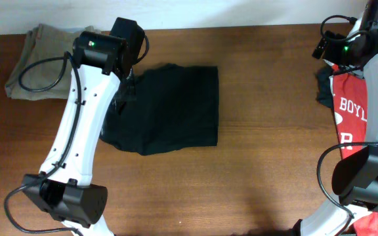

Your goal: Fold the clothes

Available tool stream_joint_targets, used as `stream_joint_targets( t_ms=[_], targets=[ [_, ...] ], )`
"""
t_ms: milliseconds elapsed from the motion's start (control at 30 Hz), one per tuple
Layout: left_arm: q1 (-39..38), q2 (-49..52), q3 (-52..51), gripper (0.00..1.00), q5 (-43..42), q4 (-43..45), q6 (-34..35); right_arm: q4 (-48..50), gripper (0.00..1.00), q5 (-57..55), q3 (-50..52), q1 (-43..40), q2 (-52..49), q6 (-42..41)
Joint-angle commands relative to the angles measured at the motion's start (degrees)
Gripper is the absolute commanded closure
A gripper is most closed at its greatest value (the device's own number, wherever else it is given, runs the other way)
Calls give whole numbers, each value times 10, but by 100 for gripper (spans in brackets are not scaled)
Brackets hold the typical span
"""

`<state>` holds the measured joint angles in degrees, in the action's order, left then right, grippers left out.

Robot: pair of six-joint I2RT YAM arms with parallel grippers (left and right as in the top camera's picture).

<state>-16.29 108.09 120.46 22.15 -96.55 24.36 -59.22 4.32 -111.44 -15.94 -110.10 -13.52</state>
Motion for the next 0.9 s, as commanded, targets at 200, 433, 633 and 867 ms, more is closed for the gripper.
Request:
stream_joint_targets(
  t_ms=[200,433,633,867],
  targets=[
    [30,-85,15,100,-42,-2,15,0,1,-5,-3,-2,4,-4],
    [34,-90,15,100,-38,43,-12,0,1,-5,-3,-2,4,-4],
    [33,-46,15,100,9,168,-21,0,1,-5,-3,-2,4,-4],
    [33,63,15,99,-14,214,-21,0,1,-5,-3,-2,4,-4]
  ],
)
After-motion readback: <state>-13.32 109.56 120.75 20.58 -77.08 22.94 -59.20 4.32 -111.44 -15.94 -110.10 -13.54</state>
